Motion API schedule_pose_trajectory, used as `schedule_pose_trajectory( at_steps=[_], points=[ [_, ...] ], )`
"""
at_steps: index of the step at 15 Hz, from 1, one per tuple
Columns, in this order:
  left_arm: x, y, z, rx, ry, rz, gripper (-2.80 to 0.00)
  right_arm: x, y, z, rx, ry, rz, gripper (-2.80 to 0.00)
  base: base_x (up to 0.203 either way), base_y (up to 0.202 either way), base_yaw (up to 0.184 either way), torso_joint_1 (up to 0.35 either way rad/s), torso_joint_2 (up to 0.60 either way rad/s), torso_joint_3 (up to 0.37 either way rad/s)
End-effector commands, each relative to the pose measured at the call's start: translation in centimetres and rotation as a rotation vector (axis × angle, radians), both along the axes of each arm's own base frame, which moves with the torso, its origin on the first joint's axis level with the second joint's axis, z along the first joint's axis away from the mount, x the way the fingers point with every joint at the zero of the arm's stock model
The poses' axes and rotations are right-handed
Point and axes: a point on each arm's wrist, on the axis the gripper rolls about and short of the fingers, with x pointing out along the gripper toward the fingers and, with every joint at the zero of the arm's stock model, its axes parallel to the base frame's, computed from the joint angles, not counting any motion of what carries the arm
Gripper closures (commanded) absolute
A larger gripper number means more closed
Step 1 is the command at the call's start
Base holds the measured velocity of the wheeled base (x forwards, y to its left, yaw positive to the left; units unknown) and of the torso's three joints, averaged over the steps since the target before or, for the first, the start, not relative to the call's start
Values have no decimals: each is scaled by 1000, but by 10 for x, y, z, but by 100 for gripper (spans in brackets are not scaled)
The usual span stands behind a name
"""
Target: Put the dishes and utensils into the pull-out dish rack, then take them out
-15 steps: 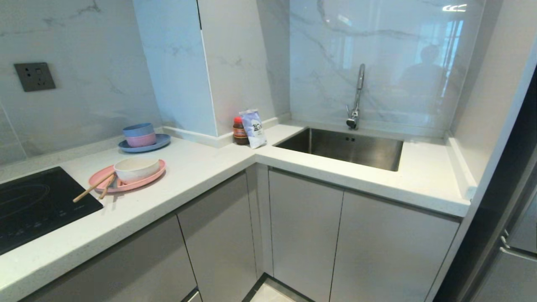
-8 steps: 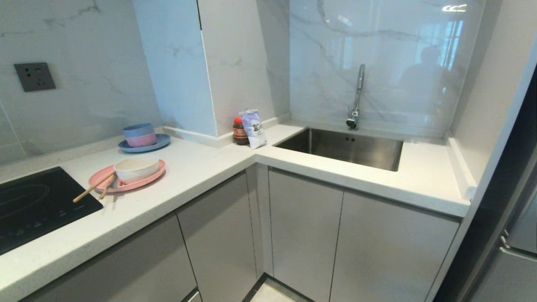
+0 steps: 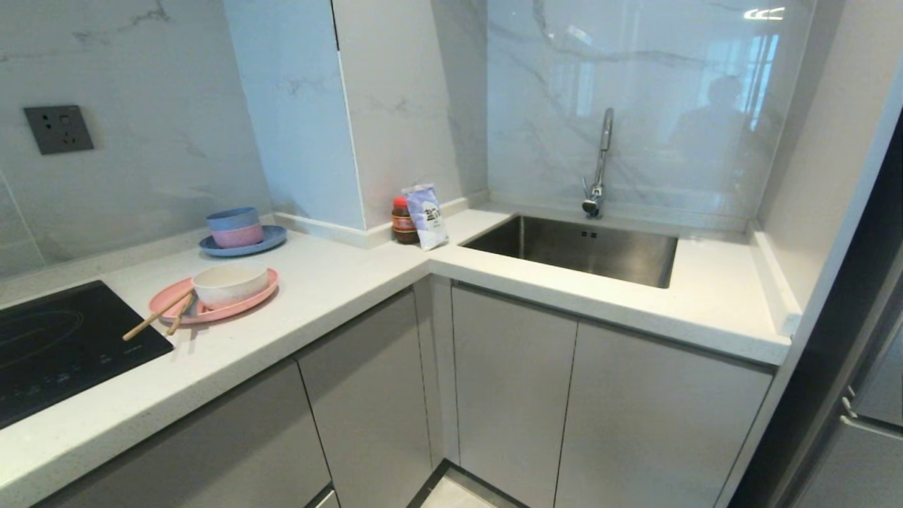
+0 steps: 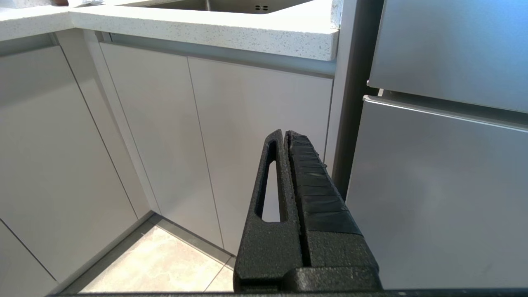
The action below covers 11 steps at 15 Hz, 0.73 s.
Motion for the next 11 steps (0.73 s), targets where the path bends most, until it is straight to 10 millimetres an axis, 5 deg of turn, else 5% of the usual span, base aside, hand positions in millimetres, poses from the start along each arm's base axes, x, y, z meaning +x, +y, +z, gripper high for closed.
schedule_pose_trajectory(
  at_steps=[1, 11],
  points=[
    [2, 0, -6, -1, 22, 0, 0, 0, 0, 0, 0, -1, 0, 0, 0, 0, 0, 0, 0, 0],
    [2, 0, -6, -1, 22, 0, 0, 0, 0, 0, 0, -1, 0, 0, 0, 0, 0, 0, 0, 0]
  ],
)
